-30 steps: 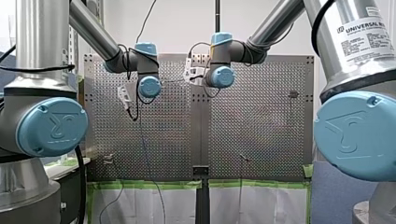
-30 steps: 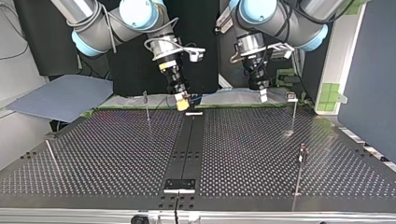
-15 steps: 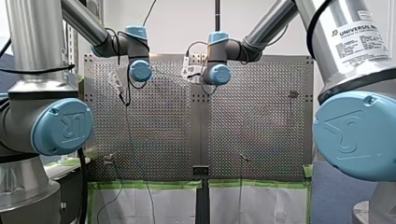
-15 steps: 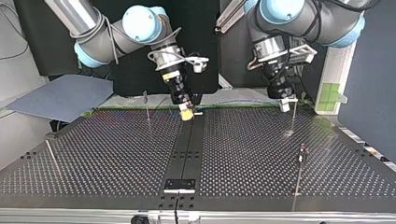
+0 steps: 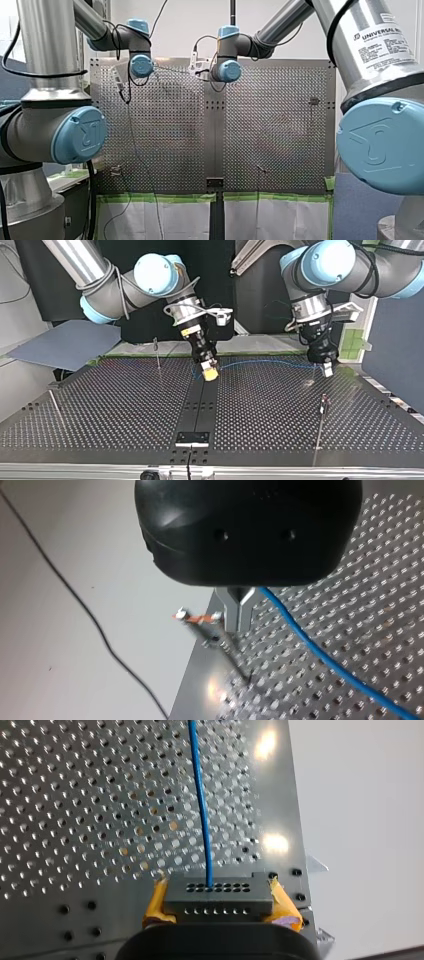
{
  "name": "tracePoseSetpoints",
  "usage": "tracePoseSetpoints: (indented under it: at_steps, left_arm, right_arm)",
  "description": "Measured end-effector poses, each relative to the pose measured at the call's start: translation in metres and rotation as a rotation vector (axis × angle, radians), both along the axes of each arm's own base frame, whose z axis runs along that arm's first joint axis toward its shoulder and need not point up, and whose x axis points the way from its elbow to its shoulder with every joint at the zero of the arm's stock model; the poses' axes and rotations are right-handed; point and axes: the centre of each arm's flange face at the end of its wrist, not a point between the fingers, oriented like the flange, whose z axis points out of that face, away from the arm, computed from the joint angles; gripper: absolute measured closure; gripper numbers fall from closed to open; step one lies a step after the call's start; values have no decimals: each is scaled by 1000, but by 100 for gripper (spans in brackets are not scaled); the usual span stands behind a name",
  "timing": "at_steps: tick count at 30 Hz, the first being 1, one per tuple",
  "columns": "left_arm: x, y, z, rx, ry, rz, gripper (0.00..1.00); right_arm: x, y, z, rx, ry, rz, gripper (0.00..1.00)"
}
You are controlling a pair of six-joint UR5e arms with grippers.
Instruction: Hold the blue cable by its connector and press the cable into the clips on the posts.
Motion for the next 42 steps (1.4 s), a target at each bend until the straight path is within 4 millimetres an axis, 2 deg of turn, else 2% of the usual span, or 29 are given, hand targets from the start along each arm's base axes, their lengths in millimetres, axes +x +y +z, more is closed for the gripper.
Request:
tracePoseSetpoints:
  at_steps: [6,11,17,20,34,42]
  left_arm:
    - [11,8,17,-5,-15,13,100]
    - [20,10,30,-3,-22,8,100]
    - [33,17,42,-11,-37,24,100]
    - [39,22,41,-18,-40,27,100]
    - [56,40,34,-26,-43,20,100]
    - [72,47,17,-21,-17,-13,100]
  right_arm:
    - [11,-2,14,-19,-17,22,100]
    - [18,-4,35,-47,-45,28,100]
    - [24,-5,58,-78,-77,32,100]
    - [25,-6,66,-87,-87,32,100]
    - [26,-6,67,-81,-82,31,100]
    - [32,-1,59,-70,-70,40,100]
